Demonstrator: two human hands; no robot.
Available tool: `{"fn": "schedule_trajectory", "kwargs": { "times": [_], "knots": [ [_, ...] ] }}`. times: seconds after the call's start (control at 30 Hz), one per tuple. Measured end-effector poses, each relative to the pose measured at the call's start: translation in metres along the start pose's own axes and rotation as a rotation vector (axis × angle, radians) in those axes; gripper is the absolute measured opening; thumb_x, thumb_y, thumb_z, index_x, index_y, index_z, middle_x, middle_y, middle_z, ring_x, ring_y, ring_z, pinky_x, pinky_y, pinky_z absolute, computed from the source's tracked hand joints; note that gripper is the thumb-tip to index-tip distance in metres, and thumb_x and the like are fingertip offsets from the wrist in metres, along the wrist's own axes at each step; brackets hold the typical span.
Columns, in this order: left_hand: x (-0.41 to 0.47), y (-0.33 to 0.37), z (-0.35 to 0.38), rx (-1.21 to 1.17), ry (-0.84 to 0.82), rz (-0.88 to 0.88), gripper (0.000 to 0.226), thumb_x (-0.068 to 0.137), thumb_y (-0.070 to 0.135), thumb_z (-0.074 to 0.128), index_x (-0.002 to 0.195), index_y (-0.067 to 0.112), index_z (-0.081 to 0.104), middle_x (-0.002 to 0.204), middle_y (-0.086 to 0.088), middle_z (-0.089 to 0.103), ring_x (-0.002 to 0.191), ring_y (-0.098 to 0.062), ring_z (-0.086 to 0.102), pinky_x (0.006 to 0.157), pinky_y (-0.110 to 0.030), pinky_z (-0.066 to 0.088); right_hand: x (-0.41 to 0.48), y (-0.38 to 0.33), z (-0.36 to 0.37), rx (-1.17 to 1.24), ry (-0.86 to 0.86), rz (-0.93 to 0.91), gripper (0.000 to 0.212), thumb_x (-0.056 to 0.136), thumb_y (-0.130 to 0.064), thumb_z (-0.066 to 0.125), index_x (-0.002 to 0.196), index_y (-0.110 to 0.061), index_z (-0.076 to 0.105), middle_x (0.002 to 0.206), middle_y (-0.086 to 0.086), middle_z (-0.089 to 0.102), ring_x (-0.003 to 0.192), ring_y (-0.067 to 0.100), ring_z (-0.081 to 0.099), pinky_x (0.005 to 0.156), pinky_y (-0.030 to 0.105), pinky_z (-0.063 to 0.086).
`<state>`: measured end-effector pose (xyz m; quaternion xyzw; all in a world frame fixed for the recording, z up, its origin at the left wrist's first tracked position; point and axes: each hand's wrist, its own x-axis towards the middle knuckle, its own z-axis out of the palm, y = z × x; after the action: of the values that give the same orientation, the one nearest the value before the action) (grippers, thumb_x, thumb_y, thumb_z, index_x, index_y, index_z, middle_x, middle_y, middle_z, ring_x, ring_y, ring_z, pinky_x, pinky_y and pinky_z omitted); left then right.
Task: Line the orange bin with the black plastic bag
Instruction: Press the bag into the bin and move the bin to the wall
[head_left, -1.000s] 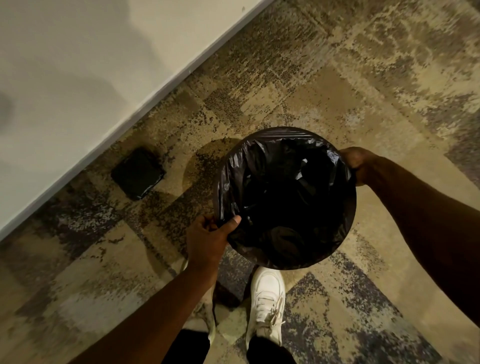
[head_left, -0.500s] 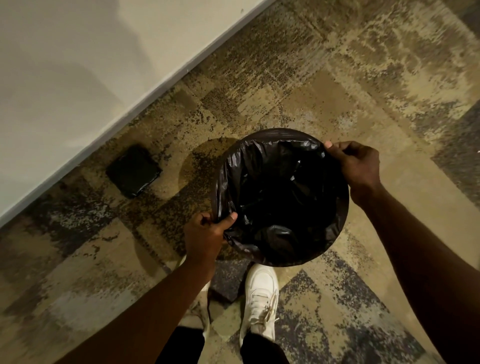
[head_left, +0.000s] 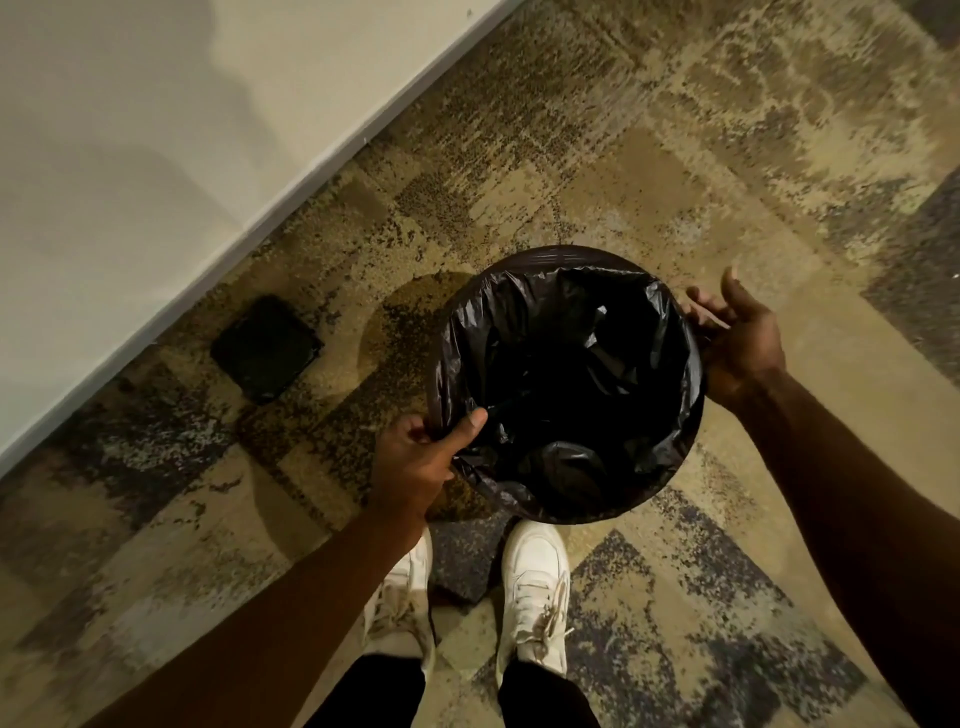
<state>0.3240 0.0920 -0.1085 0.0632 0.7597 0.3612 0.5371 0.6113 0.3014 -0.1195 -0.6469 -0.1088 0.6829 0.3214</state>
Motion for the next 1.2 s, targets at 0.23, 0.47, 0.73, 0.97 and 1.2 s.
{"fn": "schedule_trajectory", "kwargs": {
  "times": [0.23, 0.47, 0.73, 0.97, 1.2],
  "knots": [
    [0.019, 0.035, -0.007, 0.083, 0.177, 0.143, 0.041, 0.074, 0.053, 0.091, 0.097, 0.025, 0.071, 0.096, 0.002, 0.078, 0.091, -0.021, 0.076, 0.082, -0.041, 0.064, -0.057, 0.057, -0.025, -0.028, 0.26, -0.305, 0.02, 0.09, -0.022, 0.082, 0.086, -0.017, 0.064, 0.078, -0.004, 0.067, 0.073, 0.012, 0.064, 0.077, 0.033, 0.058],
    [0.048, 0.07, 0.001, 0.123, 0.104, 0.135, 0.041, 0.082, 0.028, 0.09, 0.113, 0.009, 0.071, 0.108, -0.006, 0.076, 0.098, -0.022, 0.073, 0.077, -0.032, 0.058, -0.08, 0.102, -0.034, 0.085, 0.165, -0.241, 0.008, 0.093, -0.013, 0.078, 0.09, -0.013, 0.07, 0.09, 0.0, 0.073, 0.091, 0.019, 0.069, 0.085, 0.036, 0.057],
    [0.056, 0.071, -0.001, 0.002, -0.106, -0.028, 0.032, 0.093, 0.019, 0.08, 0.118, 0.001, 0.073, 0.116, -0.011, 0.081, 0.11, -0.032, 0.077, 0.075, -0.033, 0.064, -0.067, 0.112, -0.051, 0.407, -0.221, 0.089, 0.072, 0.093, -0.033, 0.074, 0.158, -0.015, 0.05, 0.161, 0.013, 0.051, 0.149, 0.035, 0.048, 0.126, 0.055, 0.034],
    [0.049, 0.056, -0.011, -0.021, -0.037, 0.047, 0.036, 0.081, 0.038, 0.09, 0.099, 0.009, 0.077, 0.102, -0.005, 0.084, 0.096, -0.025, 0.078, 0.08, -0.041, 0.061, -0.078, 0.129, -0.071, 0.672, -0.037, 0.069, 0.039, 0.066, -0.016, 0.094, 0.103, -0.015, 0.081, 0.117, 0.008, 0.063, 0.109, 0.025, 0.065, 0.108, 0.037, 0.053],
    [0.025, 0.017, -0.021, -0.02, -0.123, -0.035, 0.04, 0.072, 0.038, 0.094, 0.1, 0.014, 0.078, 0.107, -0.011, 0.084, 0.089, -0.025, 0.079, 0.064, -0.033, 0.059, -0.117, 0.166, -0.066, 0.586, -0.079, 0.105, 0.028, 0.075, -0.011, 0.083, 0.101, -0.018, 0.079, 0.101, 0.003, 0.068, 0.094, 0.019, 0.063, 0.088, 0.032, 0.052]
  ]
}}
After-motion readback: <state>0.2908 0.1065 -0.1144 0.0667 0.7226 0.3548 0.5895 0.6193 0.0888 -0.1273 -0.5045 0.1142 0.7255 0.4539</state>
